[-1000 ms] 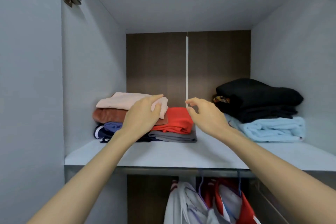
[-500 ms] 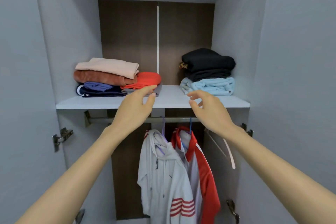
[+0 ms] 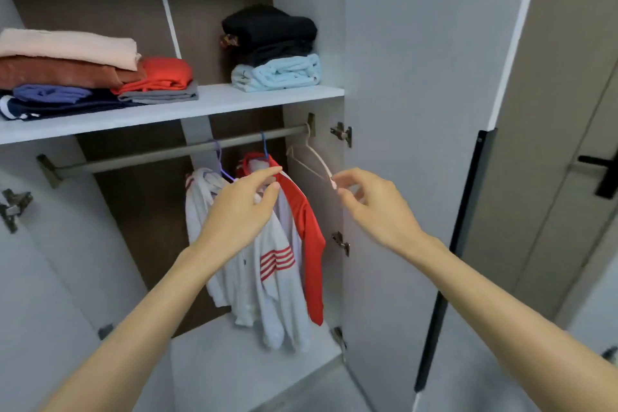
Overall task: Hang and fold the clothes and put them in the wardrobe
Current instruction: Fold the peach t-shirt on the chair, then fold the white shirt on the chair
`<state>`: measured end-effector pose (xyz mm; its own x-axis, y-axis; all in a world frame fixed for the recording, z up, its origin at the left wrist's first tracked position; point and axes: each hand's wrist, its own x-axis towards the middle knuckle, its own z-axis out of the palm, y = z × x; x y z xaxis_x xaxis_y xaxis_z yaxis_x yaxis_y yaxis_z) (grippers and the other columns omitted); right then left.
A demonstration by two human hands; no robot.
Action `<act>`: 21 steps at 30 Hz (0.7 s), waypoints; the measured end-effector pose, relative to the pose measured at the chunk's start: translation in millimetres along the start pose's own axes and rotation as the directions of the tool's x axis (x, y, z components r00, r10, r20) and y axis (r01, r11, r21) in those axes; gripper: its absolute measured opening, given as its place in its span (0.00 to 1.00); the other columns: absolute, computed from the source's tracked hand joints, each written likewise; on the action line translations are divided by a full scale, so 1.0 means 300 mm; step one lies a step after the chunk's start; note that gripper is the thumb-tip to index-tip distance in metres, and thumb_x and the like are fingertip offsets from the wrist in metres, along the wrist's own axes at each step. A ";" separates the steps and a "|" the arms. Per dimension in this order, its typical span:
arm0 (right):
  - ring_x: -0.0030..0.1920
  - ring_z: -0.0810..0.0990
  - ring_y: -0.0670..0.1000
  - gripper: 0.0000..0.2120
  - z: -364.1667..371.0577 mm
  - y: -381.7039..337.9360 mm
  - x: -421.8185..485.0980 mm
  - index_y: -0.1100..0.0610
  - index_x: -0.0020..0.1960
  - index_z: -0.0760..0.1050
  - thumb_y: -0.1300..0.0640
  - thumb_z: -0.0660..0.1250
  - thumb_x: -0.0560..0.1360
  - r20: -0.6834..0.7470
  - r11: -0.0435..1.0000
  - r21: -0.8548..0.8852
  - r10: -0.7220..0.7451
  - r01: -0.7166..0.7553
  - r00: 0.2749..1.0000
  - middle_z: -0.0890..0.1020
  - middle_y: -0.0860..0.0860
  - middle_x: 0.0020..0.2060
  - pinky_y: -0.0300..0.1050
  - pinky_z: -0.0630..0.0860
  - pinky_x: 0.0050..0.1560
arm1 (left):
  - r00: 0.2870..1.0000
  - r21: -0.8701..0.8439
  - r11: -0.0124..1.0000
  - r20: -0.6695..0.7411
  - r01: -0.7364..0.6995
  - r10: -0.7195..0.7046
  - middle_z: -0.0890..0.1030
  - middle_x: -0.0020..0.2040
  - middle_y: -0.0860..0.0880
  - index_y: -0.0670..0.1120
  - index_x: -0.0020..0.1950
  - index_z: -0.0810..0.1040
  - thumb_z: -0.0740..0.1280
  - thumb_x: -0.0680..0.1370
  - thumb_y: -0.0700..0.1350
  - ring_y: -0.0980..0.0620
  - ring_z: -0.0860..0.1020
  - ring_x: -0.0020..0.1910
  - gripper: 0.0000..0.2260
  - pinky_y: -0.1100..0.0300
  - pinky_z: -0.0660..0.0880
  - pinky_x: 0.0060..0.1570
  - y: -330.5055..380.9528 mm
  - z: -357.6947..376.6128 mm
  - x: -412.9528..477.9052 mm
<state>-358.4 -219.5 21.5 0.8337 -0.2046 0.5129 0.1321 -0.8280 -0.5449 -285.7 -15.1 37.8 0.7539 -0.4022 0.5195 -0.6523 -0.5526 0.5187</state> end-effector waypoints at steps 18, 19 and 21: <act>0.54 0.76 0.49 0.12 -0.430 0.371 -1.112 0.49 0.62 0.73 0.54 0.59 0.80 -0.229 0.742 -0.328 0.538 -0.585 0.811 0.78 0.45 0.55 0.47 0.74 0.48 | 0.723 -0.185 0.911 0.560 -0.368 0.405 0.73 0.68 0.54 0.57 0.71 0.69 0.56 0.82 0.52 0.49 0.73 0.65 0.17 0.56 0.69 0.57 0.527 0.680 -0.497; 0.54 0.76 0.50 0.12 -0.460 0.391 -1.177 0.50 0.62 0.74 0.54 0.59 0.80 -0.249 0.707 -0.339 0.569 -0.621 0.783 0.78 0.46 0.56 0.48 0.74 0.49 | 0.686 -0.210 0.896 0.583 -0.390 0.435 0.73 0.68 0.54 0.56 0.71 0.68 0.56 0.82 0.52 0.49 0.73 0.64 0.17 0.56 0.70 0.56 0.576 0.725 -0.526; 0.54 0.76 0.52 0.13 -0.522 0.431 -1.306 0.51 0.63 0.73 0.54 0.59 0.80 -0.282 0.634 -0.360 0.625 -0.684 0.728 0.78 0.47 0.57 0.49 0.74 0.49 | 0.616 -0.258 0.867 0.619 -0.427 0.488 0.73 0.68 0.53 0.55 0.72 0.68 0.56 0.82 0.51 0.50 0.72 0.66 0.17 0.55 0.70 0.60 0.683 0.817 -0.589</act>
<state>-752.0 -328.1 -146.0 0.5384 -0.8136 0.2197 -0.6798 -0.5734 -0.4573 -533.2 -236.1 -114.2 0.1949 -0.9688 0.1530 -0.9073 -0.1188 0.4034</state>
